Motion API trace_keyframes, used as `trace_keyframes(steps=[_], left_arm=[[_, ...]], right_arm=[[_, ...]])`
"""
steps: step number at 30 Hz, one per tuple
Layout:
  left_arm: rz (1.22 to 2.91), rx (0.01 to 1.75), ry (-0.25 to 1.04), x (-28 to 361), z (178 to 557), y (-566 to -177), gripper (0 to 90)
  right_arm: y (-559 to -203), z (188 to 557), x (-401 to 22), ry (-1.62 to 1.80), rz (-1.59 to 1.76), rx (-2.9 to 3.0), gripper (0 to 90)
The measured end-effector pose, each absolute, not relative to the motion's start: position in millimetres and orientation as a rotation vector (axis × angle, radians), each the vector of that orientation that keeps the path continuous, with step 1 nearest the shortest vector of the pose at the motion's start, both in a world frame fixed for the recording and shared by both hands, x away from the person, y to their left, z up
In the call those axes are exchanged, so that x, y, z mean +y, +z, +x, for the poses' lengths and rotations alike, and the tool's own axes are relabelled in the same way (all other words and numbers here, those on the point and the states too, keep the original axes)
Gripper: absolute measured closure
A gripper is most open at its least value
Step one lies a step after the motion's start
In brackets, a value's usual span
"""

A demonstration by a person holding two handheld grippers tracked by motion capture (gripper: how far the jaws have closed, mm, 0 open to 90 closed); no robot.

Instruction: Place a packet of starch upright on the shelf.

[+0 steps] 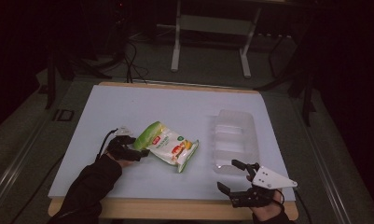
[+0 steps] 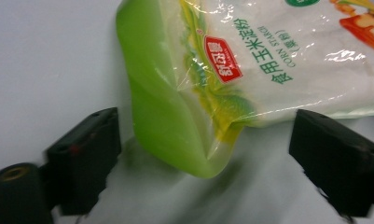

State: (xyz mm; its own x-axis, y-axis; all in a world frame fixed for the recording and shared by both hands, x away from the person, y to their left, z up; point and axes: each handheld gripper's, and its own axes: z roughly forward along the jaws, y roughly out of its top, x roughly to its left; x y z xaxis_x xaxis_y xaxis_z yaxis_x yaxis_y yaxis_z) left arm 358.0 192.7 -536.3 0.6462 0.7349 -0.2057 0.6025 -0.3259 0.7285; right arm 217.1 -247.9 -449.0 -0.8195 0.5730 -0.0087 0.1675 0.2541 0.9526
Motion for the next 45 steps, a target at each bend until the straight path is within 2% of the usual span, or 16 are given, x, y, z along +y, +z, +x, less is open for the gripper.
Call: trace_keyframes(steps=[4,8,11,12,14,16,19,28,31,45], left_arm=[[2.027,1.023,0.164,190.2,361.1,-537.5,20.6],[2.04,0.952,0.146,185.3,360.6,-534.8,39.3],[2.051,0.946,0.149,181.4,361.0,-534.3,47.2],[2.051,0.946,0.149,181.4,361.0,-534.3,47.2],[2.087,0.929,0.198,173.3,360.9,-534.2,59.0],[2.151,0.947,0.245,166.1,361.7,-536.1,76.3],[2.175,0.96,0.289,162.8,361.8,-534.3,86.6],[2.102,0.981,0.322,164.2,356.9,-520.6,89.3],[2.071,0.939,0.383,158.9,350.0,-504.4,89.2],[1.988,0.808,0.408,138.0,328.5,-467.1,89.5]], right_arm=[[-448.5,216.9,-248.2,1.587,0.679,2.176,13.0],[-448.4,217.0,-248.6,1.586,0.679,2.175,13.0],[-448.5,217.3,-248.6,1.591,0.681,2.174,13.0],[-448.5,217.2,-248.7,1.588,0.681,2.175,13.0],[-448.5,217.0,-248.4,1.588,0.68,2.175,13.2],[-448.4,217.0,-248.5,1.588,0.68,2.175,13.4],[-448.0,216.8,-248.6,1.589,0.679,2.17,13.4],[-448.0,217.6,-250.9,1.598,0.696,2.165,13.5],[-447.5,218.0,-252.2,1.603,0.709,2.159,13.6],[-446.0,220.6,-254.8,1.618,0.768,2.127,10.8]])
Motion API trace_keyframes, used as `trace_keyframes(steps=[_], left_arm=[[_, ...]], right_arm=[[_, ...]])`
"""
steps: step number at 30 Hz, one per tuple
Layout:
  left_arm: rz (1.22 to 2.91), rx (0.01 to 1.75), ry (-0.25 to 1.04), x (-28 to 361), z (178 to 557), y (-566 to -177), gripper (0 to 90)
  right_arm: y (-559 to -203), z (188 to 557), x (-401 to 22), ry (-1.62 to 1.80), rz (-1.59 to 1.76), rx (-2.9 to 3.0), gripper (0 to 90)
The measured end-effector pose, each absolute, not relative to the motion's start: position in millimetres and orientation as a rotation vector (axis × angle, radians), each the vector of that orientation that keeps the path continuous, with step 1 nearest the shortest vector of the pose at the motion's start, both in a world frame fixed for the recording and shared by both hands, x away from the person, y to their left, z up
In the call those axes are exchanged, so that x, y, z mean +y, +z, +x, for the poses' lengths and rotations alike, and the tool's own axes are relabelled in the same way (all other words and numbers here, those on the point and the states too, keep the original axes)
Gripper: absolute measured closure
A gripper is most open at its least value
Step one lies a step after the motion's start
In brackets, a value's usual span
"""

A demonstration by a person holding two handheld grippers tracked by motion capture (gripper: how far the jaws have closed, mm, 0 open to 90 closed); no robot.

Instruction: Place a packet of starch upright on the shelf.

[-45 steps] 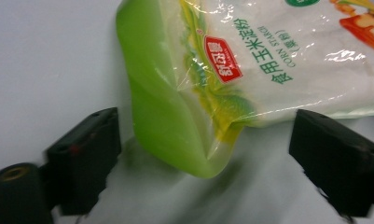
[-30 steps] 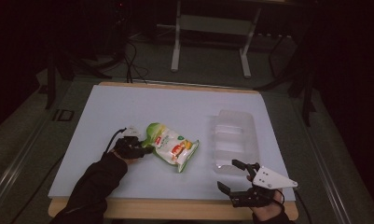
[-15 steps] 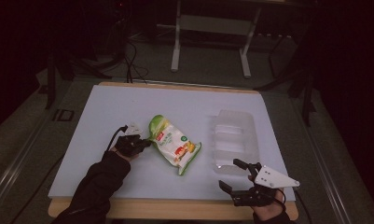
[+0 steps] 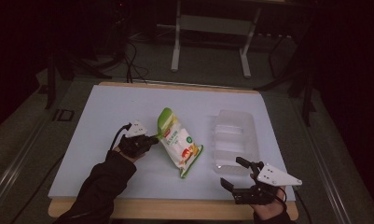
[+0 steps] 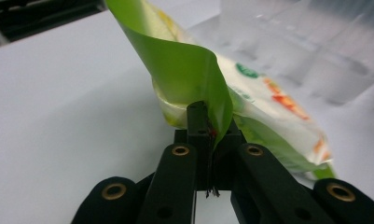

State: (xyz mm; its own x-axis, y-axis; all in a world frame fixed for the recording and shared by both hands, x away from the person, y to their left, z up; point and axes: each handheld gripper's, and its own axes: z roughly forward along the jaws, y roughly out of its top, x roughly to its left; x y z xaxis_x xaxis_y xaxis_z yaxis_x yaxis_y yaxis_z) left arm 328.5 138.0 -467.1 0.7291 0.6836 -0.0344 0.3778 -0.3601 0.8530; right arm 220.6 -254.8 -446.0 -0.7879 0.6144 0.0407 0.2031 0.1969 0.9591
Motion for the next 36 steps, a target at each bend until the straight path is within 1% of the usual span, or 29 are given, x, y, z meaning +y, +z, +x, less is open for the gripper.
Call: trace_keyframes(steps=[3,4,8,11,15,17,21,23,29,35,36], left_arm=[[1.985,0.789,0.41,134.1,326.3,-462.6,89.6],[1.983,0.767,0.408,131.1,324.6,-458.3,89.6],[1.967,0.741,0.409,127.2,320.7,-451.4,89.7],[1.951,0.721,0.413,125.0,317.6,-444.1,89.6],[1.946,0.698,0.423,124.2,315.4,-437.7,89.6],[1.948,0.673,0.428,124.0,313.2,-432.5,89.6],[1.946,0.646,0.377,124.3,311.9,-426.5,89.7],[1.947,0.628,0.372,124.3,310.6,-423.6,89.7],[1.986,0.535,0.374,121.1,301.4,-411.9,89.8],[1.981,0.46,0.376,119.8,287.2,-397.3,89.7],[1.971,0.447,0.354,120.2,285.4,-394.4,89.8]], right_arm=[[-446.4,221.1,-254.1,1.597,0.783,2.117,10.8],[-446.4,221.7,-254.1,1.576,0.791,2.136,13.6],[-446.1,221.1,-255.1,1.569,0.779,2.119,15.4],[-444.5,221.0,-257.3,1.596,0.781,2.105,19.8],[-444.6,221.7,-258.7,1.605,0.787,2.099,21.1],[-444.0,222.4,-259.9,1.611,0.798,2.095,23.1],[-441.6,222.4,-259.5,1.604,0.778,2.09,24.9],[-440.0,222.6,-259.7,1.591,0.772,2.075,26.7],[-434.7,228.5,-259.2,1.584,0.771,2.089,27.4],[-427.8,236.7,-252.7,1.592,0.747,2.128,27.5],[-426.9,238.3,-250.5,1.595,0.742,2.134,27.5]])
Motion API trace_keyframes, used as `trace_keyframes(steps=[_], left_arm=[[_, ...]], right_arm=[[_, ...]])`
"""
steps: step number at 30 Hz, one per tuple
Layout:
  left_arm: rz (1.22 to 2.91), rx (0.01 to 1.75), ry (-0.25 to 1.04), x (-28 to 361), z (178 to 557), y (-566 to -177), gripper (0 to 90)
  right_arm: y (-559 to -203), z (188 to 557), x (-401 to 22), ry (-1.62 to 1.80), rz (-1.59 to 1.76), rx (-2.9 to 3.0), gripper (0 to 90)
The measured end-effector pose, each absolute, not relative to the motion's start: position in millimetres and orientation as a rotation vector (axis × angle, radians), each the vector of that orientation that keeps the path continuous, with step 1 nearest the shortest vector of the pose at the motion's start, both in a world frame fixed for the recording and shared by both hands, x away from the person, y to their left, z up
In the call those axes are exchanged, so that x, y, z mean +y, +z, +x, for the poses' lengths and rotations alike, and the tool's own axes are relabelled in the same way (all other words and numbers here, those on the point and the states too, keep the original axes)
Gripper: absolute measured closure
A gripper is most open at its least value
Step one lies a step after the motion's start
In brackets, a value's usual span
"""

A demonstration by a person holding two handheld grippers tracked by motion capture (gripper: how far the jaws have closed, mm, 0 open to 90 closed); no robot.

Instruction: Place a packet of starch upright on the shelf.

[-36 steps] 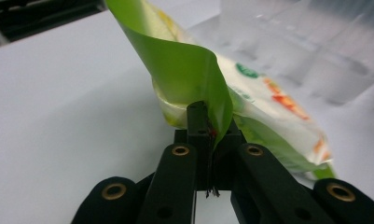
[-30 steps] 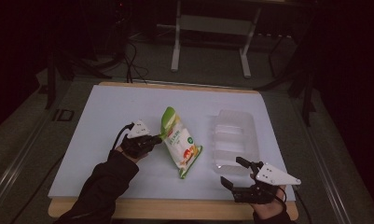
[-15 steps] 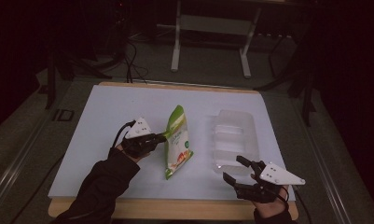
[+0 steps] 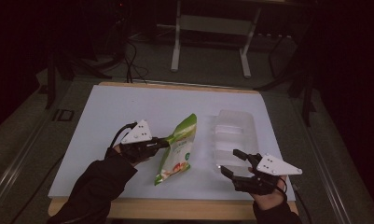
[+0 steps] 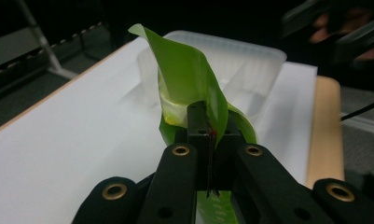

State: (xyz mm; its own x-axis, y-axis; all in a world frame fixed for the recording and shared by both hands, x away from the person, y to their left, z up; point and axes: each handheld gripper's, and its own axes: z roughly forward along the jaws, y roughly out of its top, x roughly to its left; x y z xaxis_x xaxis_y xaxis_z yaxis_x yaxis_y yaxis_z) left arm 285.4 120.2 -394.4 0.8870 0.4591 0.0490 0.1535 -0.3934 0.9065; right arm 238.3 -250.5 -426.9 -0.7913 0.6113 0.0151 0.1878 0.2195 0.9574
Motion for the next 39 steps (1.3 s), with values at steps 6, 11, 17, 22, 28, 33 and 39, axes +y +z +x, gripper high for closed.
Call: trace_keyframes(steps=[6,11,17,22,28,33,39], left_arm=[[1.926,0.376,0.292,118.4,274.0,-374.8,89.7],[1.911,0.327,0.272,113.5,266.6,-363.2,89.7],[1.909,0.27,0.264,106.0,258.1,-353.5,89.7],[1.893,0.242,0.245,103.7,253.0,-350.4,89.7],[1.898,0.21,0.225,99.1,248.9,-349.9,89.7],[1.91,0.212,0.216,96.4,248.8,-352.5,89.7],[1.896,0.237,0.208,99.4,252.9,-356.6,89.6]], right_arm=[[-415.6,249.4,-237.2,1.567,0.68,2.183,27.4],[-406.3,261.0,-227.9,1.575,0.654,2.23,26.2],[-408.0,272.7,-212.3,1.621,0.666,2.302,22.1],[-409.9,282.5,-210.7,1.693,0.679,2.342,21.6],[-408.8,281.3,-205.0,1.715,0.564,2.419,28.4],[-407.8,280.5,-201.0,1.696,0.507,2.482,44.3],[-405.1,282.5,-198.0,1.709,0.543,2.545,68.6]])
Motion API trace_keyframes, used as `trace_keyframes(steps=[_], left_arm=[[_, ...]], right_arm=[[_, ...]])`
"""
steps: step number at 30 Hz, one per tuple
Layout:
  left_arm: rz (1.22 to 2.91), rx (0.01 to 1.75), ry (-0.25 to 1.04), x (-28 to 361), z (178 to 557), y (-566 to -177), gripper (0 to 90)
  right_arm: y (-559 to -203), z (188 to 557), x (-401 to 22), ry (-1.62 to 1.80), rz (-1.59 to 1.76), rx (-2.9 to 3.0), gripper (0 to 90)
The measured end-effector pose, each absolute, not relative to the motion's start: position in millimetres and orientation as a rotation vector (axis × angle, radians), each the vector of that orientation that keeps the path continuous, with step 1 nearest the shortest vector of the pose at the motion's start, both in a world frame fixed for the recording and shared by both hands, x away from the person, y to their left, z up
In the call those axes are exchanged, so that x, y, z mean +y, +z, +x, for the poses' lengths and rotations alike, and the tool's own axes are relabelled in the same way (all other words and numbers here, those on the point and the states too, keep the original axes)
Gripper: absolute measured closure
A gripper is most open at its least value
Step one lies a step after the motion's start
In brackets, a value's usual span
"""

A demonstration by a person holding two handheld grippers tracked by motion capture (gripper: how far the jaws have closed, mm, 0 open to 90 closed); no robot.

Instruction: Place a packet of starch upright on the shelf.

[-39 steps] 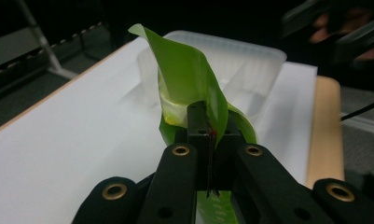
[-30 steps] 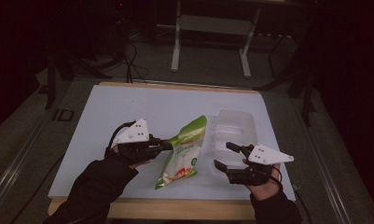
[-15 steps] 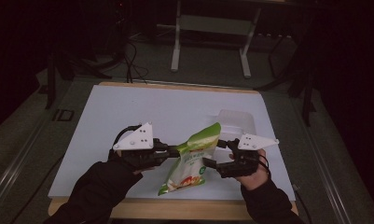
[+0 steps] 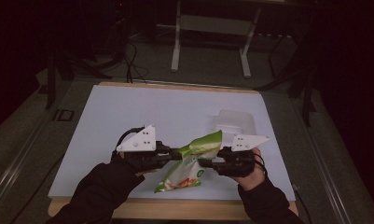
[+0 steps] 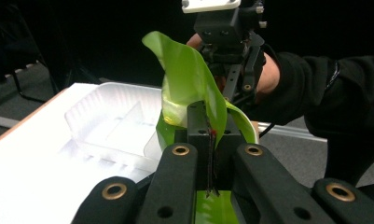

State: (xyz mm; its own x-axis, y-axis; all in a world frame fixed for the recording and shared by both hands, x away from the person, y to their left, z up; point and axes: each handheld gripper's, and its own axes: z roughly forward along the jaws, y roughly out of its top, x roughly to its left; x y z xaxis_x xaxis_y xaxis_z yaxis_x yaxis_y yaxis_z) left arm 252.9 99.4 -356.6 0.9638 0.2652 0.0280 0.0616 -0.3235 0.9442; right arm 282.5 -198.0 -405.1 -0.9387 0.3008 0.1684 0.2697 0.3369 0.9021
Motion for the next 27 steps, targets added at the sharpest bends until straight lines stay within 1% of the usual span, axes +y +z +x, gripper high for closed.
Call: trace_keyframes(steps=[1,2,5,13,15,16,17,18,19,20,21,22,23,24,25,26,27], left_arm=[[1.896,0.237,0.208,99.4,252.9,-356.6,89.6],[1.903,0.249,0.205,100.6,255.2,-358.3,89.6],[1.906,0.259,0.213,103.1,256.7,-360.9,89.5],[1.863,0.245,0.195,111.9,258.1,-357.6,89.0],[1.843,0.233,0.2,113.4,257.9,-356.5,87.8],[1.833,0.231,0.204,114.5,257.9,-355.6,85.2],[1.823,0.237,0.21,115.7,258.4,-354.7,85.2],[1.814,0.245,0.212,117.3,259.3,-353.9,83.0],[1.796,0.267,0.207,119.1,260.5,-353.7,79.2],[1.787,0.288,0.194,121.0,262.4,-354.2,73.2],[1.78,0.305,0.182,122.5,263.7,-355.7,71.2],[1.767,0.321,0.192,123.4,264.0,-357.8,67.0],[1.76,0.336,0.203,124.3,264.2,-359.9,59.9],[1.764,0.348,0.198,125.2,264.8,-361.8,56.5],[1.765,0.362,0.198,126.3,265.4,-363.6,46.5],[1.768,0.375,0.198,127.2,265.8,-365.4,46.5],[1.776,0.385,0.198,127.9,266.0,-367.0,40.3]], right_arm=[[-405.1,282.5,-198.0,1.709,0.543,2.545,68.6],[-404.2,282.2,-197.0,1.708,0.546,2.557,78.4],[-401.7,279.2,-192.8,1.654,0.54,2.589,84.7],[-389.5,275.0,-192.8,1.631,0.52,2.609,86.4],[-380.3,273.6,-194.4,1.629,0.493,2.599,86.9],[-374.3,272.3,-197.2,1.641,0.476,2.587,87.1],[-374.3,272.3,-197.2,1.641,0.476,2.587,87.1],[-371.2,271.7,-198.9,1.65,0.473,2.581,87.1],[-368.1,271.6,-200.8,1.66,0.465,2.572,87.3],[-365.0,270.9,-202.8,1.665,0.464,2.557,87.4],[-361.8,270.5,-205.1,1.67,0.458,2.542,87.4],[-358.5,270.2,-207.9,1.676,0.465,2.527,87.4],[-355.3,270.3,-210.6,1.679,0.465,2.519,87.4],[-352.0,270.5,-213.5,1.682,0.467,2.501,87.4],[-345.0,270.7,-219.4,1.683,0.472,2.47,87.4],[-345.0,270.7,-219.4,1.683,0.472,2.47,87.4],[-341.2,270.9,-222.5,1.686,0.476,2.453,87.4]])
